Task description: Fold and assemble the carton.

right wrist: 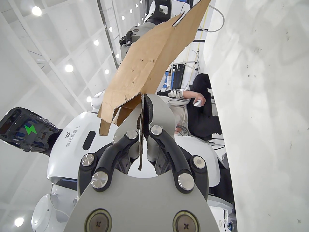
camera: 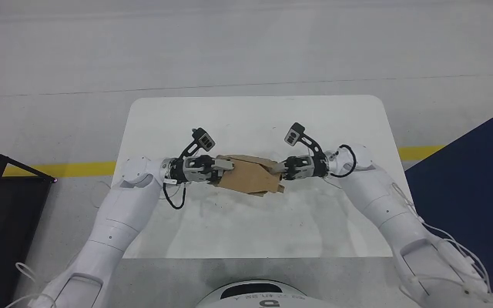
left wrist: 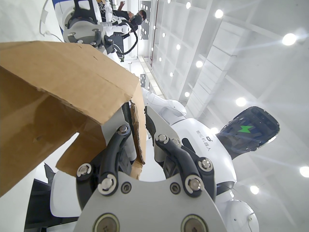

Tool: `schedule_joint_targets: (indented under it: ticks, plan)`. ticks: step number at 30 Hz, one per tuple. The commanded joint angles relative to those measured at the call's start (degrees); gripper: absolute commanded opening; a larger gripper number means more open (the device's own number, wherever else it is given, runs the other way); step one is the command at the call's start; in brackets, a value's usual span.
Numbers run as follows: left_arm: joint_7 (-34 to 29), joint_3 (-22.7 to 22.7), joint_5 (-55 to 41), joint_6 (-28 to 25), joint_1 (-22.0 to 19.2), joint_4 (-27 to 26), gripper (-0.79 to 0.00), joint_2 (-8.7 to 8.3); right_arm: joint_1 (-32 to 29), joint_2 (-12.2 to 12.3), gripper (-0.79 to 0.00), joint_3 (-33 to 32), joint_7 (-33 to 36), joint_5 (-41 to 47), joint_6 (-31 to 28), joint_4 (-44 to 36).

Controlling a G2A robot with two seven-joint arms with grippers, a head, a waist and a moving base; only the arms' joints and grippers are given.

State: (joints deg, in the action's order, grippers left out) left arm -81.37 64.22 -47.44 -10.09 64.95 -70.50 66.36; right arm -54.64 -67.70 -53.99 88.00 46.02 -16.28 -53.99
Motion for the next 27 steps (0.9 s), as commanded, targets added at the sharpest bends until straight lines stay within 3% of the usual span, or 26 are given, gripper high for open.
schedule_joint_targets:
  ticks: [1,10,12,14,15,27]
  plan:
    - [0.87,-0.02,0.10,-0.23,0.01,0.03,-0.496,0.05,0.32,-0.11,-0.785,0.39,0.00,-0.10,0.07,0.50]
    - [-0.04,-0.73,2.27,-0.23,-0.15,0.11,-0.493,0.04,1.75,-0.99,-0.785,1.59,-0.56,-0.97,0.33,3.07]
    - [-0.25,-0.68,2.10,-0.17,-0.13,0.15,-0.563,0.03,1.94,-1.13,-0.785,1.65,-0.47,-0.96,0.24,3.44]
    - [-0.31,-0.64,2.03,-0.26,-0.15,0.16,-0.760,0.02,2.11,-1.26,-0.785,1.70,-0.29,-0.92,0.29,3.80]
    - [-0.21,-0.56,1.96,-0.35,-0.15,0.18,-0.785,0.02,2.16,-1.32,-0.785,1.69,-0.20,-0.82,0.25,3.94]
    - [3.54,0.75,1.14,-5.30,-0.03,-0.20,-0.785,0.22,2.10,-1.55,-0.785,1.46,0.00,-0.17,0.00,4.49]
